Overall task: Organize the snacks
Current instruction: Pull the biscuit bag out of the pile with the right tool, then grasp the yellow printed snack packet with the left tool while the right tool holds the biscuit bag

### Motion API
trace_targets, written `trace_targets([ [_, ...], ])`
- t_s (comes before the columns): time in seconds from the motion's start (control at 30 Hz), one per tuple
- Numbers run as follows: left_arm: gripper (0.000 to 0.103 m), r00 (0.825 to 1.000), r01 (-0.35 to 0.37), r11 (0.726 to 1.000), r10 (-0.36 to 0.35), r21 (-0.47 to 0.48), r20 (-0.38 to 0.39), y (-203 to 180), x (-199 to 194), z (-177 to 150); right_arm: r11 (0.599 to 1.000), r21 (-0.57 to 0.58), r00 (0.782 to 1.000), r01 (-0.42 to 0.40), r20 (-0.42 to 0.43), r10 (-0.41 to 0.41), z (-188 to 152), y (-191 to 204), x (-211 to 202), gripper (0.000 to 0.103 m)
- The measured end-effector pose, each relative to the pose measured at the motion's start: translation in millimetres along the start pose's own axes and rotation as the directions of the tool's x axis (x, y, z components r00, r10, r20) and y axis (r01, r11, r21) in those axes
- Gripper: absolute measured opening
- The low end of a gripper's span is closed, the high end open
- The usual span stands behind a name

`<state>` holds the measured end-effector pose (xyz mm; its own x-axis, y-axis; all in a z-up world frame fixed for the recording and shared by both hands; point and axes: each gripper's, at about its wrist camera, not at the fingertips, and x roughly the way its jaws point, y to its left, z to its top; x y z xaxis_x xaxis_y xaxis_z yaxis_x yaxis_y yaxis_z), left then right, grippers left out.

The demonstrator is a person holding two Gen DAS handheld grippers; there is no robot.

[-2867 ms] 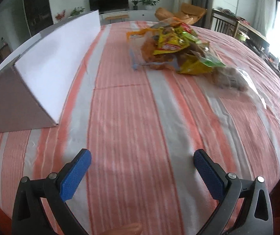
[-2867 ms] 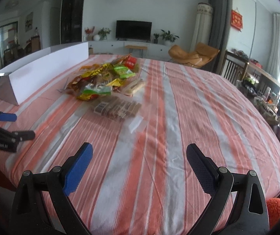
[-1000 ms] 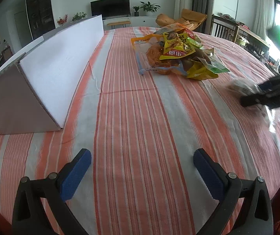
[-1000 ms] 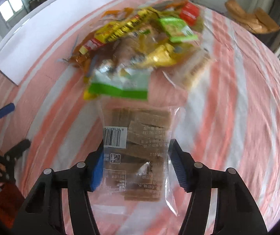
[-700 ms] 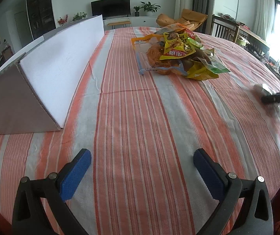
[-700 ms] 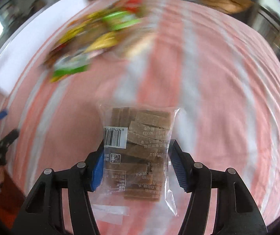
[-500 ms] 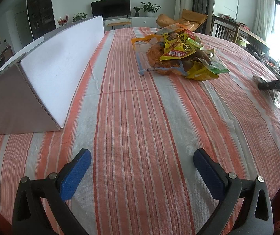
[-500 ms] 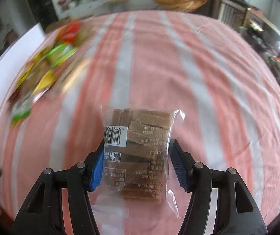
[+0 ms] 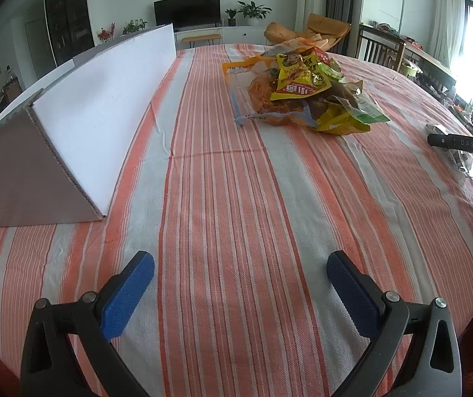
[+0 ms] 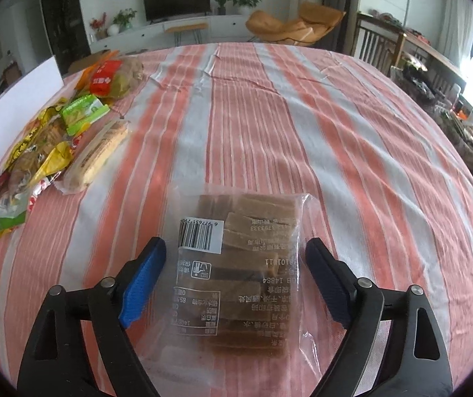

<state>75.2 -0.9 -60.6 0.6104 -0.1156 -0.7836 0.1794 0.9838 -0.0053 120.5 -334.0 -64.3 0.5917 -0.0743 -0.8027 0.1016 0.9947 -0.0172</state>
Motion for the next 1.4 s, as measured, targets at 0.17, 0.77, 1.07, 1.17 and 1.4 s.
trace_targets([
  [0.17, 0.103, 1.0, 0.0, 1.0, 0.0, 0.001, -0.009, 0, 1, 2, 1.0, 0.0, 1.0, 0.0, 0.0, 0.0, -1, 0, -1, 0.089],
  [0.77, 0.103, 0.959, 0.28, 0.958, -0.282, -0.069, -0.021, -5, 5, 171, 1.0, 0.0, 1.0, 0.0, 0.0, 0.0, -1, -1, -1, 0.09],
  [1.07, 0.059, 0.972, 0.121, 0.992, -0.11, 0.042, -0.206, -62, 123, 224, 1.0, 0.001, 1.0, -0.001, 0.0, 0.001, -1, -1, -1, 0.09],
  [1.17, 0.042, 0.981, 0.129, 0.992, -0.126, 0.007, -0.148, -56, 108, 220, 1.0, 0.001, 1.0, 0.0, 0.0, 0.0, -1, -1, -1, 0.09],
  [1.4, 0.041, 0.975, 0.186, 0.98, -0.193, -0.069, -0.109, -13, 34, 170, 1.0, 0.0, 1.0, 0.0, 0.0, 0.0, -1, -1, -1, 0.09],
])
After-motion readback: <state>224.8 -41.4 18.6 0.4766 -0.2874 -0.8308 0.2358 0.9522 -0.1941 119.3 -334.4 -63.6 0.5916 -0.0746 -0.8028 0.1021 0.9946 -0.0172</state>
